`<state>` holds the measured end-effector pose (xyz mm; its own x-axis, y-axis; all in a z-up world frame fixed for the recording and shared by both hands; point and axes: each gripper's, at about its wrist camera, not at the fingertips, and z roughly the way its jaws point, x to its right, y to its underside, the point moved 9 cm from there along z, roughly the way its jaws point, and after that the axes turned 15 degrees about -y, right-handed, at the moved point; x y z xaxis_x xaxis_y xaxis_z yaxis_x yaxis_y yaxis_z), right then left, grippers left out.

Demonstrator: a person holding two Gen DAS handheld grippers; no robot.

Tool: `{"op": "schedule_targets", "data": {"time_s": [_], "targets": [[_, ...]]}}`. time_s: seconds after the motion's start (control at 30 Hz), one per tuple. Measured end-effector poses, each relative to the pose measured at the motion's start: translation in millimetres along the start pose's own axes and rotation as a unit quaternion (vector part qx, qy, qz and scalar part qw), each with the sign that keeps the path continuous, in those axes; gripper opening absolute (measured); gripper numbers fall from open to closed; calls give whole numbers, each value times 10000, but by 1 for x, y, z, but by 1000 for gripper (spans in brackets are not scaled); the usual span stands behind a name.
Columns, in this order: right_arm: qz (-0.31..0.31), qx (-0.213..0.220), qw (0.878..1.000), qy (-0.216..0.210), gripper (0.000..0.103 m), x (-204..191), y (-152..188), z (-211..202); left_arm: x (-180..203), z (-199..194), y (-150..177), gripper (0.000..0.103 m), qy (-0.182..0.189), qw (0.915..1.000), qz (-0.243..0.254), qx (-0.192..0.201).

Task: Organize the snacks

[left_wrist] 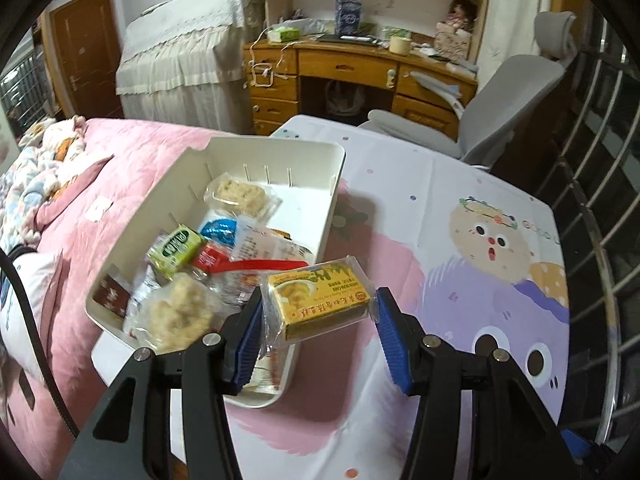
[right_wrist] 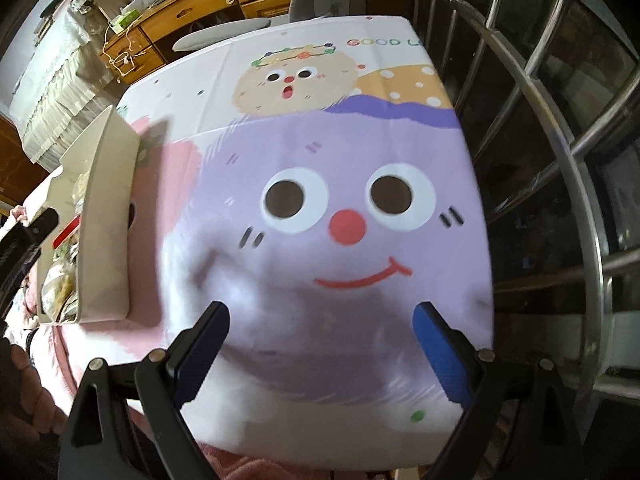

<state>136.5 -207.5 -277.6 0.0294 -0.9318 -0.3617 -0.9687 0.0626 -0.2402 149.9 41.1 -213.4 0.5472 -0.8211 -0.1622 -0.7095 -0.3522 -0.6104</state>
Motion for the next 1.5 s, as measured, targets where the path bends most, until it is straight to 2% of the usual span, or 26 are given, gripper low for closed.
{"op": "schedule_targets", "data": {"time_s": [0.2,0.37,0.5,0.6,0.7,0.83,0.97,1.03,1.13,1.37,1.5], "targets": [[-139,-214,9996,-155,94,-27,23,9,-34,-17,-14,52,500,9983,-155,246],[-212,-346,9990,-180,94,-48,40,17,-59,-23,-28,52,981,9944,-31,382],[4,-201,9996,-186,94,-64,43,16,-77,-24,-35,52,1380,9894,240,379],[70,-62,9998,-180,94,-81,45,14,-91,-21,-38,52,1519,9869,411,352],[95,93,9997,-203,94,-100,48,12,-103,-11,-42,53,1748,9829,554,193],[145,282,9992,-232,95,-122,54,11,-120,6,-52,56,1802,9813,671,64],[184,485,9982,-296,95,-145,63,9,-135,24,-63,74,1824,9814,584,-128],[212,602,9974,-331,95,-154,67,7,-141,28,-69,77,1867,9804,613,-131],[226,718,9967,-309,95,-165,73,4,-146,33,-71,87,1870,9793,766,-156],[131,755,9969,-187,95,-182,93,0,-145,34,-55,87,1972,9719,1189,-479],[74,762,9970,-145,95,-181,99,-10,-138,19,-36,88,2053,9659,1454,-612]]}}
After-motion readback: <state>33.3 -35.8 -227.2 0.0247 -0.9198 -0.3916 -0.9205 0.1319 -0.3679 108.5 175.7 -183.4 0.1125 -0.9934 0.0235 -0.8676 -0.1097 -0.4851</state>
